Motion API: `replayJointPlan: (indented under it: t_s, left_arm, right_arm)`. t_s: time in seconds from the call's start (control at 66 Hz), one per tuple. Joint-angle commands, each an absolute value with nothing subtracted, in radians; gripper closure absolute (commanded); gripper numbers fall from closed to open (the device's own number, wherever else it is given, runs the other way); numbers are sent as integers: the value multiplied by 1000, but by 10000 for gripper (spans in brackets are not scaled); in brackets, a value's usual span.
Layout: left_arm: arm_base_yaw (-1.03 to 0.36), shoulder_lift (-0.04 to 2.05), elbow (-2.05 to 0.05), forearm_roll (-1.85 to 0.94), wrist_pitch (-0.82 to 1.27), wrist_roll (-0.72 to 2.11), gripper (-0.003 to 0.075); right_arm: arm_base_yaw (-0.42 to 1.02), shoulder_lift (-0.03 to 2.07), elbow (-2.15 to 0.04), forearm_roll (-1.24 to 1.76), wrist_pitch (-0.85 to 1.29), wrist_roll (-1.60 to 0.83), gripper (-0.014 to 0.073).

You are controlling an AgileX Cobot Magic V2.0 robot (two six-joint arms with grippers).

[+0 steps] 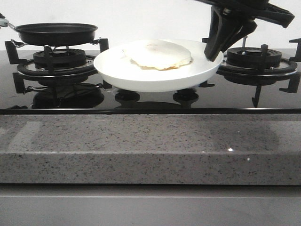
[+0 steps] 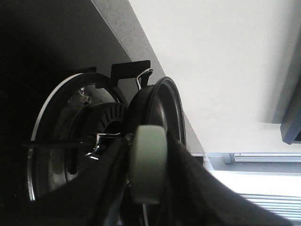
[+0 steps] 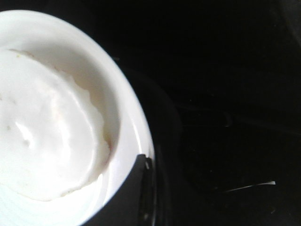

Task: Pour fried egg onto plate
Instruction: 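Lower the empty pan back onto its burner with the left gripper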

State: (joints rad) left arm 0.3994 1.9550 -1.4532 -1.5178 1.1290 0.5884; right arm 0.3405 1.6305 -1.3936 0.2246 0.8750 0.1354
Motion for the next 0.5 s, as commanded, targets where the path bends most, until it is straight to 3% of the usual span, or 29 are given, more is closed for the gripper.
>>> replayJointPlan:
  t_s: [0.0, 0.136, 0.485]
  left_arm:
    - [400, 1905, -1486, -1594, 1178, 586, 360]
    - [405, 1905, -1486, -1541, 1178, 591, 232]
    - [506, 1855, -1486, -1463, 1226, 591, 226]
  right_arm:
    - [339, 1593, -1420, 238, 826, 127, 660]
    - [339, 1593, -1420, 238, 826, 127, 660]
    - [339, 1593, -1420, 238, 826, 127, 660]
